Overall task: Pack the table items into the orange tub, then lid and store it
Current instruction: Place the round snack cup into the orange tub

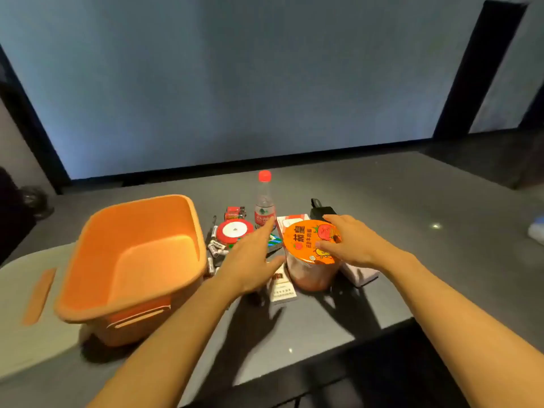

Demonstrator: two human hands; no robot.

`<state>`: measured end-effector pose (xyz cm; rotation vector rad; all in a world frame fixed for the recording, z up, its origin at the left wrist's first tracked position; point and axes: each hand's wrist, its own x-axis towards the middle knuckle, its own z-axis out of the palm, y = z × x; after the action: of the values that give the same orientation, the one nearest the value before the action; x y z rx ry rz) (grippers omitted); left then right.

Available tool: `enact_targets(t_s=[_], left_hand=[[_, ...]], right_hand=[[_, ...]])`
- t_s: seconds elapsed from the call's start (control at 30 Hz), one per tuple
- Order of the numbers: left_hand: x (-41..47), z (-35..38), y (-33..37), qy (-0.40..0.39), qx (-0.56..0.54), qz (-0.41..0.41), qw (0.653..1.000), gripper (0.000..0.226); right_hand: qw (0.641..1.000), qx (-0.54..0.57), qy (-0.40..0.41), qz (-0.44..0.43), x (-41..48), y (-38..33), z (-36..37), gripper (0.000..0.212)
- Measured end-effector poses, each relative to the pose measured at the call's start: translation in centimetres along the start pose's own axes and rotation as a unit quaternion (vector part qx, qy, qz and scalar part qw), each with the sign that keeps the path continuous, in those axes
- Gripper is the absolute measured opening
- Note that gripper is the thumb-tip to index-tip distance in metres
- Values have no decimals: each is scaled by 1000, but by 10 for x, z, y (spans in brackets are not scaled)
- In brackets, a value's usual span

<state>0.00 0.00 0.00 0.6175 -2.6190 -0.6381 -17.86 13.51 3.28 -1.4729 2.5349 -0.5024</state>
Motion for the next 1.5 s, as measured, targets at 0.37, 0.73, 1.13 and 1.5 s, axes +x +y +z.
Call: enact_targets(t_s=[0.37,0.73,1.13,1.5], left_hand=[[21,94,23,4,-203,-121,972,122],[32,102,46,146,-183,-168,957,97],[-15,-65,15,311,-71,-196,927,96],[-102,-130,-94,320,-23,-273,907,106]], right_hand=[[992,110,-50,-40,39,83,14,75],[969,171,-119,-130,77,99,3,67],[944,237,-9,-230,120,9,-34,58],[931,230,-74,-275,124,-131,52,65]])
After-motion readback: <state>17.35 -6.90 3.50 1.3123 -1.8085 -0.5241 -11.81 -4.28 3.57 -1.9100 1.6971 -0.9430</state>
